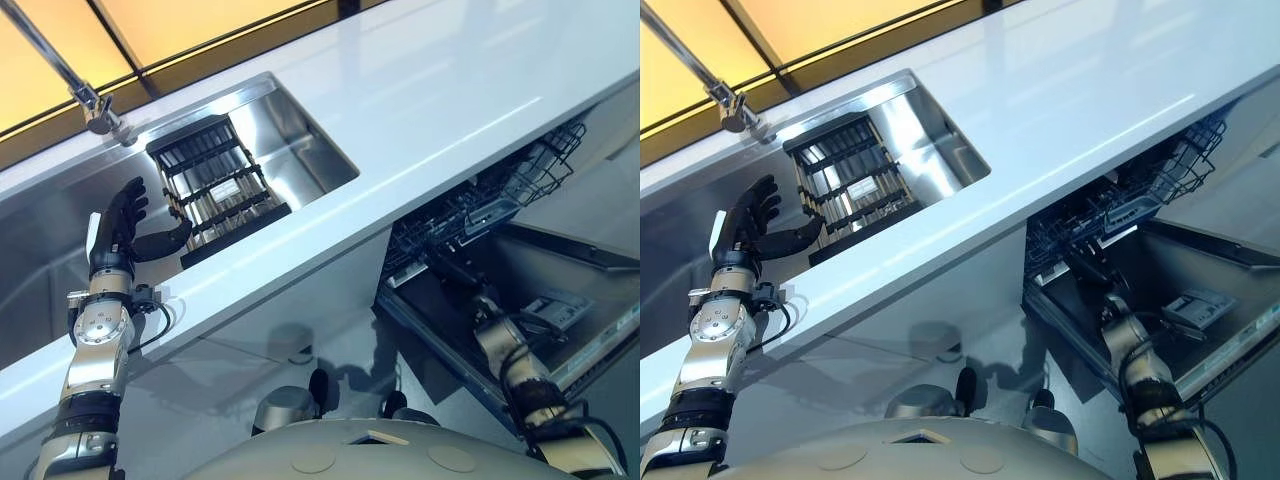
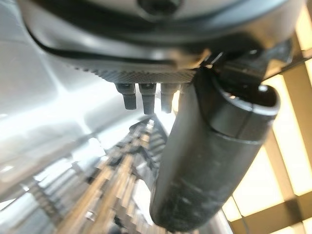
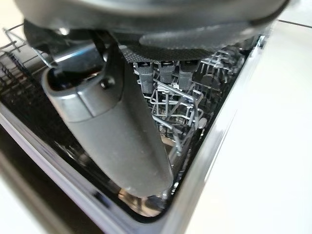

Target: Pick up plates and place into dishwasher.

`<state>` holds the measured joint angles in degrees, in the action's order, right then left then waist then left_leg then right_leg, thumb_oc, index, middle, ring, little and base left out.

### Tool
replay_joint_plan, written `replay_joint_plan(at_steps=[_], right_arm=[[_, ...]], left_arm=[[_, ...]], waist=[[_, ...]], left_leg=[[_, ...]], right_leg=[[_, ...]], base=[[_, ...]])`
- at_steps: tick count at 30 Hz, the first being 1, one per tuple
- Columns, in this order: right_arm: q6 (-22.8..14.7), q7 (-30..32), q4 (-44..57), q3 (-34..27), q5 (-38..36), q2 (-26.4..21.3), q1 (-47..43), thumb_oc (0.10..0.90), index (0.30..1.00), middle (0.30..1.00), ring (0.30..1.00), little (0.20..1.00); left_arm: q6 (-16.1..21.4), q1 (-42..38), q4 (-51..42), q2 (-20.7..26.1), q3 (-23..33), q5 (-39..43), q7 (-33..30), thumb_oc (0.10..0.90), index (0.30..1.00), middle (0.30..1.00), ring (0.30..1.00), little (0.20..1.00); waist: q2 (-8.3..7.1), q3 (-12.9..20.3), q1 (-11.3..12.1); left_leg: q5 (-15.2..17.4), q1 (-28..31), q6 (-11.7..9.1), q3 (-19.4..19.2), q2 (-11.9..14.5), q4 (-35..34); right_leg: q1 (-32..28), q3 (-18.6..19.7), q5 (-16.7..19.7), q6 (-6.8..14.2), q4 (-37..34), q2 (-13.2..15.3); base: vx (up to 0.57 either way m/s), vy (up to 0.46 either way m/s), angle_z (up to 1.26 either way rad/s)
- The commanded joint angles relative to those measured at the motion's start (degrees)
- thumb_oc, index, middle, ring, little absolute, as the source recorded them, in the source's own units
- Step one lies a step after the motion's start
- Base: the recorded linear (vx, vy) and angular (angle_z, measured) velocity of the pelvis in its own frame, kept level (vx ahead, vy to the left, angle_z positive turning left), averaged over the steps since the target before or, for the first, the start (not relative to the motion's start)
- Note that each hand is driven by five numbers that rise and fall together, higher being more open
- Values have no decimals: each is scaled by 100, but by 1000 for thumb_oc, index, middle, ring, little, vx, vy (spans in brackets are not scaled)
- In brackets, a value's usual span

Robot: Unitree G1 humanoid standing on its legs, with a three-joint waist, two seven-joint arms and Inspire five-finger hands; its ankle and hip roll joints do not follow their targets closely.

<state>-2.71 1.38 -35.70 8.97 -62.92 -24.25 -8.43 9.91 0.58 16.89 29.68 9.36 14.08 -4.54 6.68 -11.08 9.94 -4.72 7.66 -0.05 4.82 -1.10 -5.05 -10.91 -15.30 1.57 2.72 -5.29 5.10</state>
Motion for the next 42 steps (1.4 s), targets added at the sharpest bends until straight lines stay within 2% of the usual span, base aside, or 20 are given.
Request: replay_joint_plan(at_steps=[1,3,4,10,13,15,21,25,31,34,36,37,39,42], right_arm=[[-1143,-1020,1853,921,1353,1280,-3051,800,900,900,900,900],[-880,-1175,1855,973,1889,1178,-2965,800,900,900,900,900],[-557,-1314,1816,985,2116,1064,-2818,800,900,900,900,900],[-90,-1878,1319,732,2611,502,-1729,800,900,900,900,900],[-114,-2151,1052,311,2905,268,-869,800,900,900,900,900],[-147,-2103,1025,41,2899,179,-452,800,900,900,900,900],[-270,-2064,1121,-1220,3319,181,840,800,900,900,900,900],[-287,-2062,1066,-1924,3185,59,1223,800,900,900,900,900],[-435,-1932,817,-2504,3140,-185,1297,800,900,900,900,900],[-656,-1375,683,-2773,3105,-365,1170,800,900,900,900,900],[-1012,-560,604,-3023,3191,-465,1033,800,900,900,900,900],[-1090,-412,601,-3044,3241,-468,1017,800,900,900,900,900],[-1253,443,507,-3308,3492,-584,862,800,900,900,900,900],[-1231,845,249,-3506,3393,-679,749,800,900,900,900,900]], left_arm=[[496,-537,-190,549,-195,121,-44,800,900,900,900,900],[502,-506,-214,507,-153,112,13,800,900,900,900,900],[540,-452,-238,474,-94,90,93,800,900,900,900,900],[555,-221,-523,464,207,83,322,800,900,900,900,900],[585,-75,-678,488,396,115,360,800,900,900,900,900],[594,7,-769,508,519,138,376,800,900,900,900,900],[730,155,-808,477,921,129,218,800,900,900,900,900],[798,151,-750,503,1068,123,184,800,900,900,900,900],[813,13,-654,561,1105,187,111,800,900,900,900,900],[834,-87,-565,641,1075,260,102,800,900,900,900,900],[843,-157,-482,672,1047,276,103,800,900,900,900,900],[844,-171,-473,671,1039,276,104,800,900,900,900,900],[862,-234,-348,679,955,252,84,800,900,900,900,900],[795,-317,-226,740,874,261,73,800,900,900,900,900]], waist=[[-159,614,339],[-204,623,336],[-245,632,324],[-429,574,188],[-489,537,49],[-510,527,-36],[-538,562,-558],[-551,561,-836],[-529,554,-1033],[-498,559,-1092],[-465,577,-1130],[-458,574,-1127],[-406,578,-1159],[-353,550,-1173]], left_leg=[[1146,-113,312,91,-476,1084],[1185,-104,335,89,-496,1128],[1205,-83,354,70,-496,1120],[1186,44,400,-88,-421,951],[1127,146,404,-203,-338,725],[1084,206,408,-257,-295,567],[910,286,344,-458,-199,40],[941,280,295,-587,-167,6],[978,293,226,-718,-116,5],[988,291,192,-778,-82,5],[1001,290,174,-820,-58,5],[1004,291,172,-828,-55,5],[1018,299,161,-874,-29,5],[963,280,149,-916,-2,17]], right_leg=[[387,186,-624,169,920,355],[421,232,-602,208,950,353],[430,261,-593,245,959,346],[537,336,-506,398,1019,331],[591,354,-458,470,1033,282],[602,386,-455,498,1022,239],[620,497,-473,493,798,21],[605,568,-517,464,683,-68],[545,623,-544,425,569,-134],[526,658,-557,413,531,-156],[509,692,-568,411,501,-170],[507,699,-569,412,499,-172],[513,741,-598,405,514,-184],[568,772,-591,386,598,-190]], base=[[78,34,28],[55,-3,19],[31,-27,5],[-10,-91,-2],[-67,-124,-11],[-91,-127,-18],[-123,-123,-19],[-103,-96,-18],[-74,-68,-13],[-59,-48,-14],[-41,-46,-9],[-33,-37,-5],[-30,-37,-7],[-44,-46,-7]])
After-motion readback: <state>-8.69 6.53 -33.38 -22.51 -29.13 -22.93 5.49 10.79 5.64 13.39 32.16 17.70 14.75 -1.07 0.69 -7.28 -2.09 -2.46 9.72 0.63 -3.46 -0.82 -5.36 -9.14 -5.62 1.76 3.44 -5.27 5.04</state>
